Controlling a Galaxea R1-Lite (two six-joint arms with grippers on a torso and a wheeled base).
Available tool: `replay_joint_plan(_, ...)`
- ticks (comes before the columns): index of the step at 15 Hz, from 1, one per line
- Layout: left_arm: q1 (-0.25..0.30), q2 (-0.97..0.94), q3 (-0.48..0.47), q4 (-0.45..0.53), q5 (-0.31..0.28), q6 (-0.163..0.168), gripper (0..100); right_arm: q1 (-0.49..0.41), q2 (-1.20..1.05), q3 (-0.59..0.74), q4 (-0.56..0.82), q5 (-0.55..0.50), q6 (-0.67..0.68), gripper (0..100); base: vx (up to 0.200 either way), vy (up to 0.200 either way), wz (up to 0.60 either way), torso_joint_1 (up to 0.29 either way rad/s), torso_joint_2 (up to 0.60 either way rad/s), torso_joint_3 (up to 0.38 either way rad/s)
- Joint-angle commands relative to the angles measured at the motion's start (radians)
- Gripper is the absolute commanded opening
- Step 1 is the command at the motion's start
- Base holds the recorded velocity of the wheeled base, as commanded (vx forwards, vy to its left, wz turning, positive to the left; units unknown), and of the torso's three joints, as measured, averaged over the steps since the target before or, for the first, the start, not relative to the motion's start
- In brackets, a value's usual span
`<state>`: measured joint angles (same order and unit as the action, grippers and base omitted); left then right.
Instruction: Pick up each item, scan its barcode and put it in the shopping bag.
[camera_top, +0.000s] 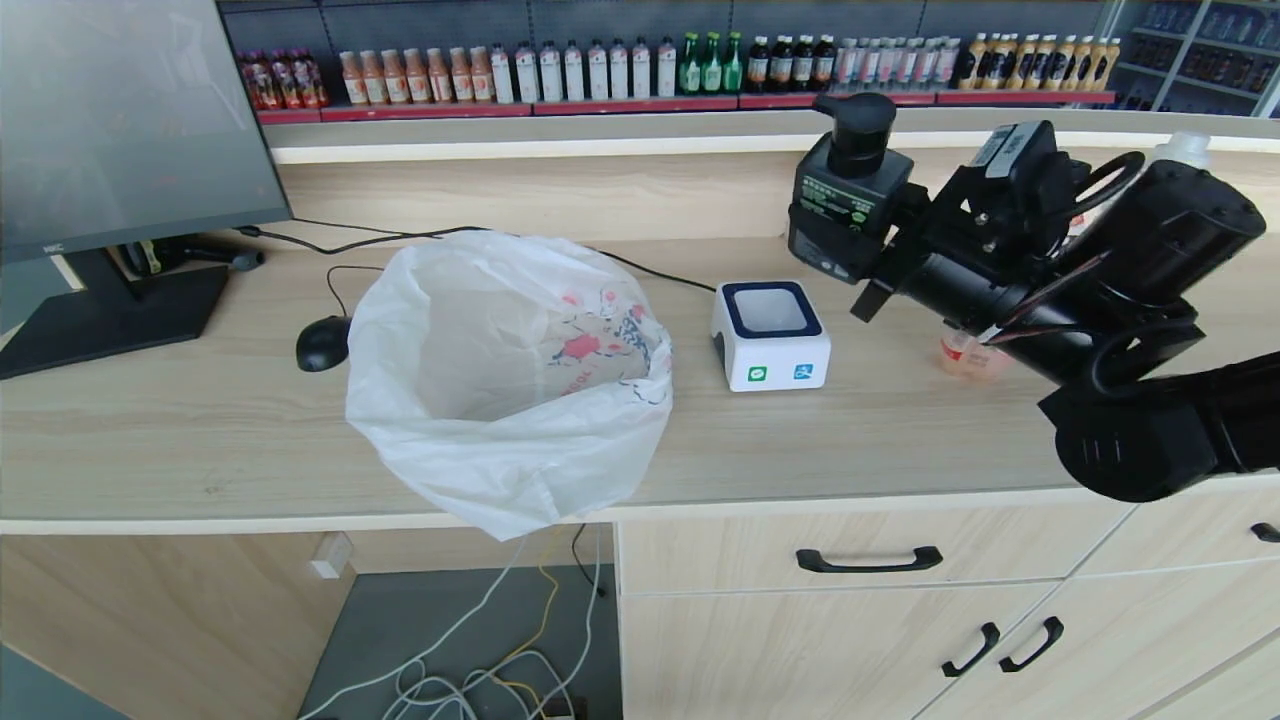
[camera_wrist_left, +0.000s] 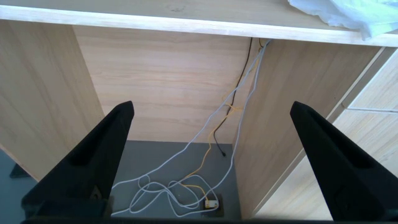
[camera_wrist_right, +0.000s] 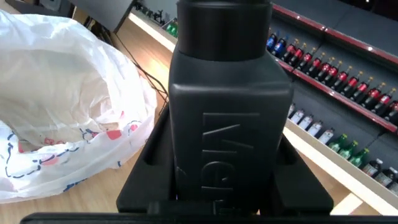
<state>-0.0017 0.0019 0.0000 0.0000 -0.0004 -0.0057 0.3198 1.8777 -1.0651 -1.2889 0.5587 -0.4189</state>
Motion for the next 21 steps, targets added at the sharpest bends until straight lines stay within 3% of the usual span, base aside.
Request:
replay_joint_plan(1,0.0,0.0,0.0,0.0,0.0,0.0,100,0.004,-0.112,0.172,-0.086,-0.12,0.111,0,0.0,0.0,0.0,0.0,0.0,0.0)
replay_joint_plan(3,0.0,0.0,0.0,0.0,-0.001,0.001,100,0.004,-0.144,0.317,-0.227,-0.324,0.244,0,0.0,0.0,0.0,0.0,0.0,0.0)
replay_joint_plan(5,0.0,0.0,0.0,0.0,0.0,0.001,100,0.005,-0.155,0.39,-0.282,-0.411,0.301,0,0.0,0.0,0.0,0.0,0.0,0.0)
replay_joint_plan(9,0.0,0.0,0.0,0.0,0.0,0.001,100,0.004,-0.203,0.534,-0.282,-0.482,0.359,0,0.0,0.0,0.0,0.0,0.0,0.0)
replay_joint_plan(21,0.0,0.0,0.0,0.0,0.0,0.0,100,0.008,-0.178,0.527,-0.282,-0.49,0.388,0,-0.05,0.0,0.0,-0.003,0.0,0.002)
